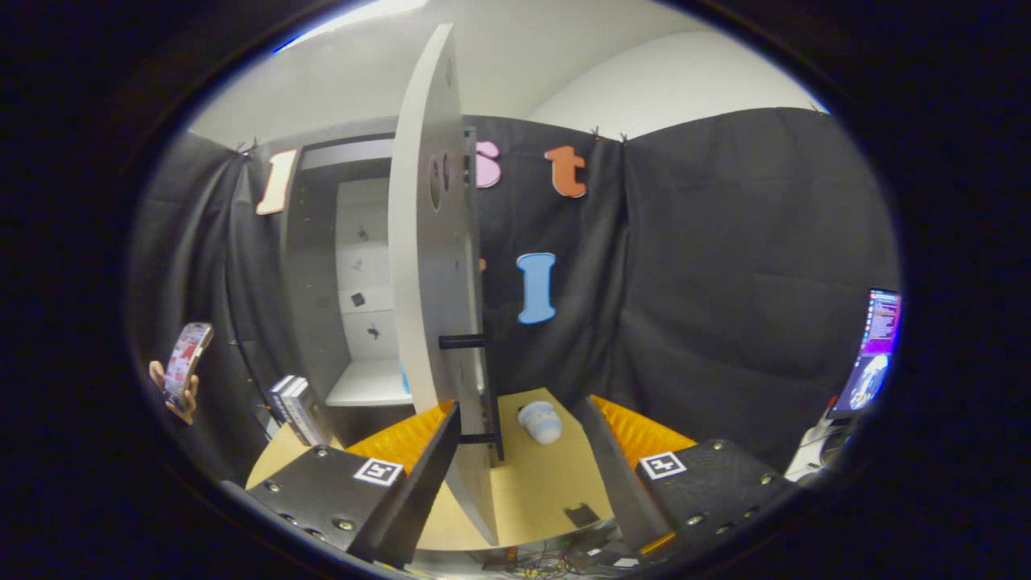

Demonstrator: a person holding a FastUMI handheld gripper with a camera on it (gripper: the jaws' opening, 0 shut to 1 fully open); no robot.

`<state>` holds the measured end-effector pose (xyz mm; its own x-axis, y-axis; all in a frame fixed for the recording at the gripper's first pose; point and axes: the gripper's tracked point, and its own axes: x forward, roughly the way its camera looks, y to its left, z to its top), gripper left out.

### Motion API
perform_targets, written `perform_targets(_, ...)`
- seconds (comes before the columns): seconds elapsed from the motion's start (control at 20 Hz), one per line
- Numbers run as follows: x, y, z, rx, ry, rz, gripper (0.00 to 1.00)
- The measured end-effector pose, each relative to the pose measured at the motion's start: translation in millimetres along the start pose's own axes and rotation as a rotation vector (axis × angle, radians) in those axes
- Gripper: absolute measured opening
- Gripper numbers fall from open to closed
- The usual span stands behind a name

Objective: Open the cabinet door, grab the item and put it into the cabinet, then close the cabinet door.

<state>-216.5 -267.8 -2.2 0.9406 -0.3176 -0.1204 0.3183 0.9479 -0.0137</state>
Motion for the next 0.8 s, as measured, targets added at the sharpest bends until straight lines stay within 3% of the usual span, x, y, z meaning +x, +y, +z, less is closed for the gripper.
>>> perform_targets(0.35,17.1,77.5,-8.5,0.022,0.034,0.224,0.92)
perform_targets(0.8,55.3,128.3,-16.6,-0.013,0.085,0.398,0.92)
